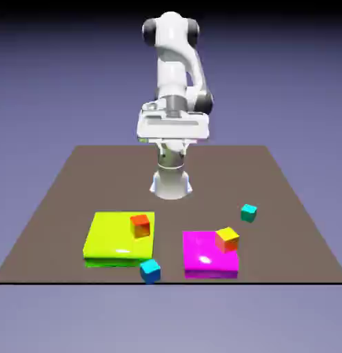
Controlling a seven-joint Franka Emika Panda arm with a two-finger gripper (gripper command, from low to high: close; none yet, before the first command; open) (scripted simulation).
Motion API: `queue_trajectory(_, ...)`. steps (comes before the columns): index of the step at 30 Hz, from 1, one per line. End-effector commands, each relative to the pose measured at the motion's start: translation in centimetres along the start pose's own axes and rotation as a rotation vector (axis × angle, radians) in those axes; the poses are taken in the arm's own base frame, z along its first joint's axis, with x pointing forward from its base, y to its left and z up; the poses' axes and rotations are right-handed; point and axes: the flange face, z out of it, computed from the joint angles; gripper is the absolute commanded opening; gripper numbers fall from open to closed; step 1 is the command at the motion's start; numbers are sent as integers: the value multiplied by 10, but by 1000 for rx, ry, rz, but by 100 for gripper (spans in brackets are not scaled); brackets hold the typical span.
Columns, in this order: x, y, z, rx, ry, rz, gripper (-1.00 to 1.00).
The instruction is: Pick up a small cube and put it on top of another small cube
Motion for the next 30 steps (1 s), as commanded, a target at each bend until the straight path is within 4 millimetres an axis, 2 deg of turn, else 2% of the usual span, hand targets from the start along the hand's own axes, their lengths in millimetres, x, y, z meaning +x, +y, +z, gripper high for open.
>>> queue_trajectory(1,2,2,11,-16,-28,-11,0)
queue_trajectory(7,9,17,78,-107,-195,-87,0)
queue_trajectory(14,5,45,157,-207,-380,-193,0)
queue_trajectory(23,-11,93,248,-320,-590,-360,0)
queue_trajectory(26,-17,110,274,-353,-652,-424,0)
queue_trajectory(27,-17,110,274,-353,-652,-424,0)
queue_trajectory(30,-38,129,307,-353,-650,-427,0)
